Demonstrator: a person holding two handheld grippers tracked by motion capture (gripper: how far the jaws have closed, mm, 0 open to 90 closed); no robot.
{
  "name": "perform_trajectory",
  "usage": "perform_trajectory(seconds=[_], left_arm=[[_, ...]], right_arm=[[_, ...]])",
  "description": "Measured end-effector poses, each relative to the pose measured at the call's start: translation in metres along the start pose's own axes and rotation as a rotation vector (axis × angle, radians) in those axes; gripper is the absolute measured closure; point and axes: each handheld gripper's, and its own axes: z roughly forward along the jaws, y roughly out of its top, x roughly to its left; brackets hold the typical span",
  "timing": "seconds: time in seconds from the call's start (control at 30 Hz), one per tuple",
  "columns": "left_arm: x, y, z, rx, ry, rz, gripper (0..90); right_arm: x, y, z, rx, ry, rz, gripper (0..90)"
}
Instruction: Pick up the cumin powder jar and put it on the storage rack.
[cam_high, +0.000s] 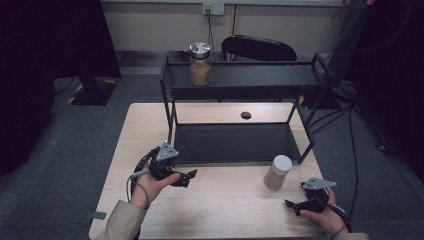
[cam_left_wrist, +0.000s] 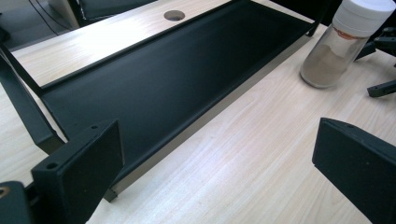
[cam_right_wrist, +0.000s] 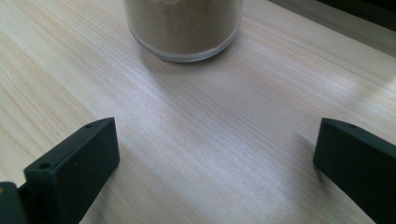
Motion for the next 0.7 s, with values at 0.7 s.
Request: perform_trajectory(seconds=[0.7], left_arm=[[0.0,-0.061,0.02,0.056,0.025,-0.018,1.4]], right_arm=[[0.001,0.0,0.0,0.0,-0.002,0.002,0.0]])
